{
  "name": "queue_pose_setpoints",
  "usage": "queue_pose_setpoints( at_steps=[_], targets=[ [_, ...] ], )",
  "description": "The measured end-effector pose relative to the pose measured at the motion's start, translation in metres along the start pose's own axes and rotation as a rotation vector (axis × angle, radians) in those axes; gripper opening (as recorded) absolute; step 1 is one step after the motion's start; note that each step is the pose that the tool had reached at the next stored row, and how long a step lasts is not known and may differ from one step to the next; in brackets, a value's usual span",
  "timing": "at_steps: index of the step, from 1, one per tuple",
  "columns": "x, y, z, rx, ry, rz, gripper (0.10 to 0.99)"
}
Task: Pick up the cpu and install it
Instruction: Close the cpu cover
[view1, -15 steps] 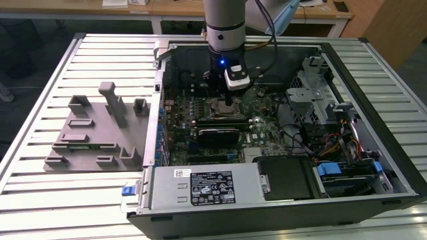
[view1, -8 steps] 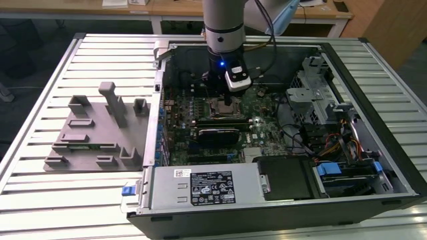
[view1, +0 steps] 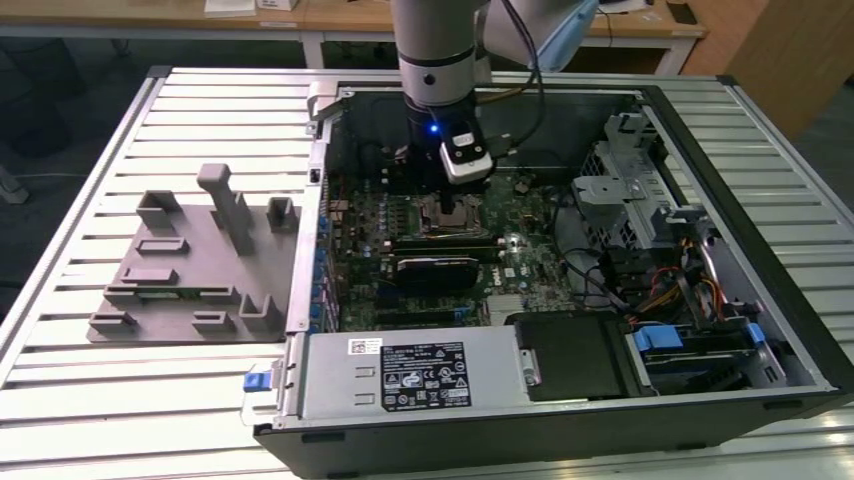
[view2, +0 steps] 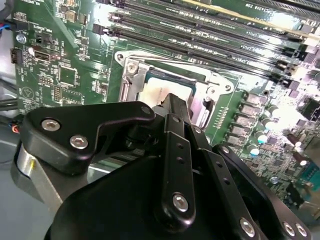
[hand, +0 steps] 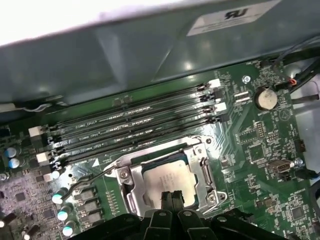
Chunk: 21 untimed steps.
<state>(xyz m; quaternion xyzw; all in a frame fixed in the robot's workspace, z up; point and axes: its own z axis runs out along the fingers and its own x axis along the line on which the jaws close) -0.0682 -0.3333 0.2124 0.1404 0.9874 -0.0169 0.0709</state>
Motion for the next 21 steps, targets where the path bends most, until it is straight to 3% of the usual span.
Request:
queue_pose_setpoints(
  at_steps=[7,8,10,14,15,21],
  targets=[
    [0.0006,-0.0002,0.0009,0.009,0.0005,-0.016,0.106],
    [0.0007,-0.0002,0.0013,0.012,0.0092,-0.017,0.106],
    [0.0008,-0.0002,0.0020,0.020,0.0344,-0.019,0.106],
    [0.0010,-0.0002,0.0031,0.037,0.0916,-0.025,0.106],
    [0.0010,-0.0002,0.0034,0.041,0.1025,-0.026,0.106],
    [0.0010,-0.0002,0.0036,0.040,0.1035,-0.027,0.106]
  ],
)
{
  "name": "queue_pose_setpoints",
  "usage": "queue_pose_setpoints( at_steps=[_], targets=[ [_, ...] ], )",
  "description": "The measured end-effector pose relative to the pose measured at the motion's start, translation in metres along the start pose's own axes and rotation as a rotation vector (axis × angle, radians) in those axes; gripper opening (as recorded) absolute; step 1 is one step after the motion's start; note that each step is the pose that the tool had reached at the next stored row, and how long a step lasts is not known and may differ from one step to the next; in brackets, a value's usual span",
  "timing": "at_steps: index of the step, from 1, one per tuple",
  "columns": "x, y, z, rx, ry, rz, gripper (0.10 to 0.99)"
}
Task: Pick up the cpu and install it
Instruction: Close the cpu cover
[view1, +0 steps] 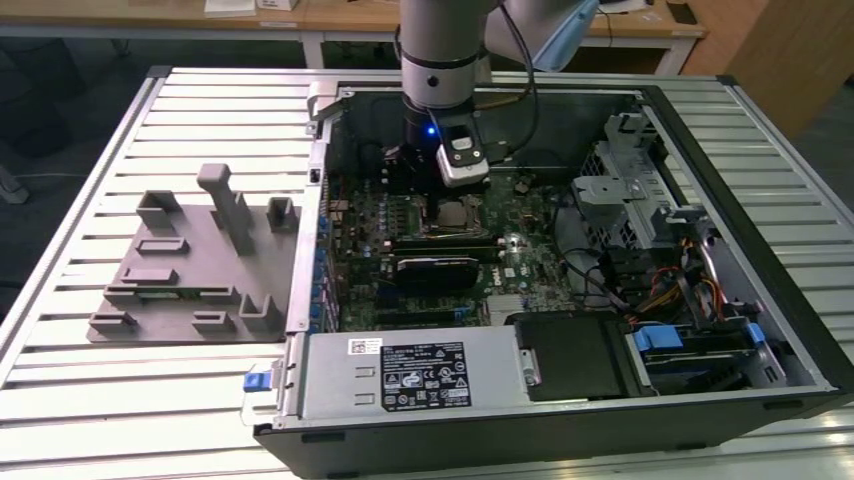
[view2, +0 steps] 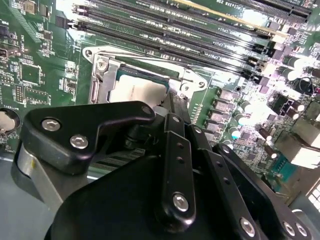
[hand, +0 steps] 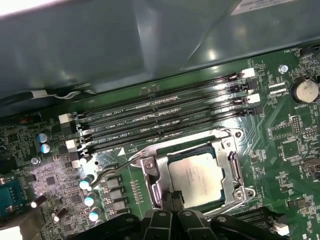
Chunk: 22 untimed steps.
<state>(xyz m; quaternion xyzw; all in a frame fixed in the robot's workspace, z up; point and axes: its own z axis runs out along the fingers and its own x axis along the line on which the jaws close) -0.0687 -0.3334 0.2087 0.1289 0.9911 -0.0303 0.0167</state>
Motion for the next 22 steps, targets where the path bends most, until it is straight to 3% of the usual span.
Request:
queue_pose_setpoints(
  at_steps=[3,8,11,22],
  targets=[
    [0.0001,0.0001,0.0011,-0.007,-0.0001,-0.028,0.106],
    [0.0008,-0.0001,0.0028,-0.011,-0.0034,-0.098,0.106],
    [0.0014,-0.0001,0.0041,-0.021,-0.0034,-0.132,0.106],
    [0.0066,-0.0012,0.0078,-0.025,-0.0038,-0.153,0.106]
  ],
)
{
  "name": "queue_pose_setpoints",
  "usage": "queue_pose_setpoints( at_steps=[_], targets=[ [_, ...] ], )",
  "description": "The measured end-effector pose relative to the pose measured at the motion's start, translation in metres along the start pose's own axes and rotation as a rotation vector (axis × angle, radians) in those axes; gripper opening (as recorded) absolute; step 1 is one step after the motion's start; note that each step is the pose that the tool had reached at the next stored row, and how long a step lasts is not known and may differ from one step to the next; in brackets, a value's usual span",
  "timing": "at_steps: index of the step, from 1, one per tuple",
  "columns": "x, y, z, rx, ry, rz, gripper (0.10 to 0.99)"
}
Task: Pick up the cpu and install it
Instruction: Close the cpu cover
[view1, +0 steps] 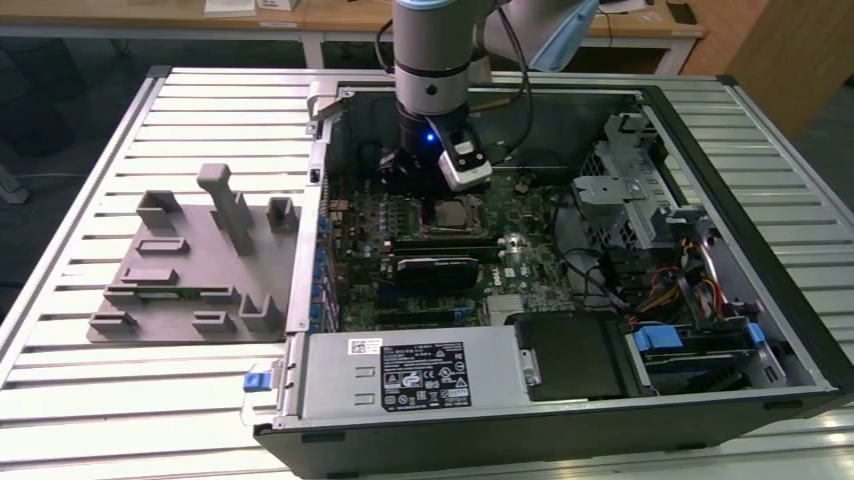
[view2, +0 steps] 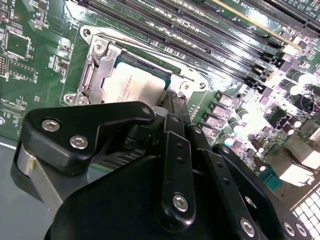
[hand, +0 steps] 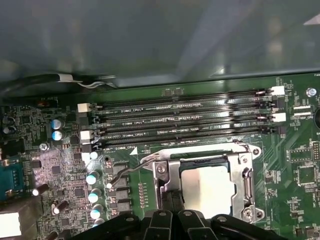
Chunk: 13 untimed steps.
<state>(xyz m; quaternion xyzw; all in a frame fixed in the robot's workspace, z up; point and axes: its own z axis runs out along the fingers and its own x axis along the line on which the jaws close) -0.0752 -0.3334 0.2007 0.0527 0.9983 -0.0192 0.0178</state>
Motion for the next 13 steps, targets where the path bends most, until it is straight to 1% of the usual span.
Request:
queue_pose_setpoints(
  at_steps=[7,13],
  targets=[
    [0.0001,0.0000,0.0029,0.000,0.0001,-0.004,0.106],
    [0.0001,0.0000,0.0033,0.000,0.0000,-0.005,0.106]
  ],
)
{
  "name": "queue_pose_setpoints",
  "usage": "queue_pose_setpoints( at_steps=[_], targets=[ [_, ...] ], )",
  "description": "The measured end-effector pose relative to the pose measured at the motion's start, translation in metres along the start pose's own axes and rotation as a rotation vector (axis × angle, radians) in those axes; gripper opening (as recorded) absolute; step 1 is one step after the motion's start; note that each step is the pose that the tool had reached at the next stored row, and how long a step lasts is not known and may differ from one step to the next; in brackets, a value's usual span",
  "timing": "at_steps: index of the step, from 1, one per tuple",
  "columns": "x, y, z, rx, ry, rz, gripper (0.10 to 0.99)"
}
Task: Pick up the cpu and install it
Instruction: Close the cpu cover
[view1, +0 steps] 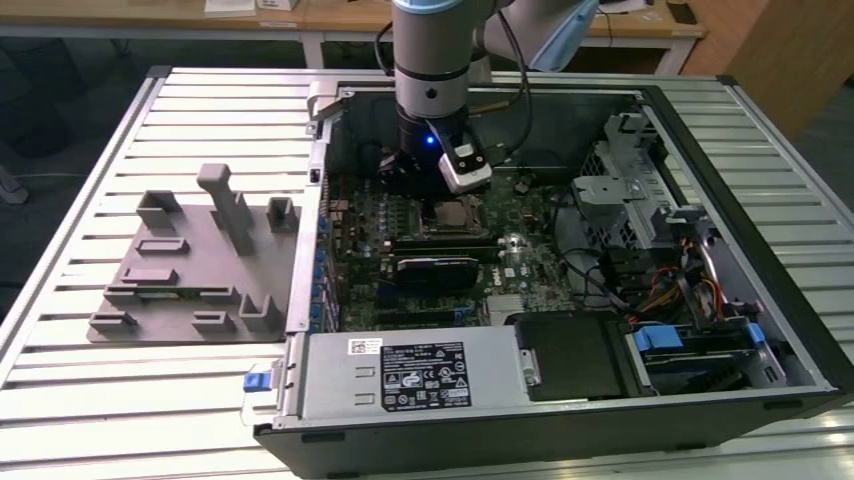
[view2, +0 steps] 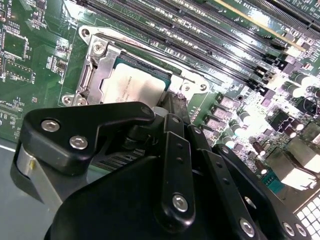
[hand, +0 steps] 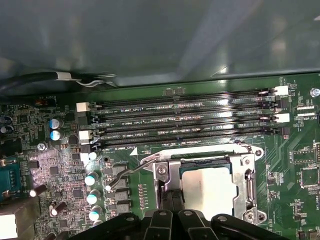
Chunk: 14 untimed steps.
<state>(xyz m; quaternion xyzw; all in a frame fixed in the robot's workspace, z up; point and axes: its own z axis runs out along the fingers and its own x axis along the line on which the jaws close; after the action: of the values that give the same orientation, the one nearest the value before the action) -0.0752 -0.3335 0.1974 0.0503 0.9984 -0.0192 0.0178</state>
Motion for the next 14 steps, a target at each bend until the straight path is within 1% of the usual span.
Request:
queue_pose_setpoints(
  at_steps=[6,14],
  targets=[
    [-0.0001,0.0001,-0.0002,0.000,-0.0002,0.000,0.106],
    [-0.0001,0.0000,-0.0026,0.000,-0.0003,0.000,0.106]
  ],
)
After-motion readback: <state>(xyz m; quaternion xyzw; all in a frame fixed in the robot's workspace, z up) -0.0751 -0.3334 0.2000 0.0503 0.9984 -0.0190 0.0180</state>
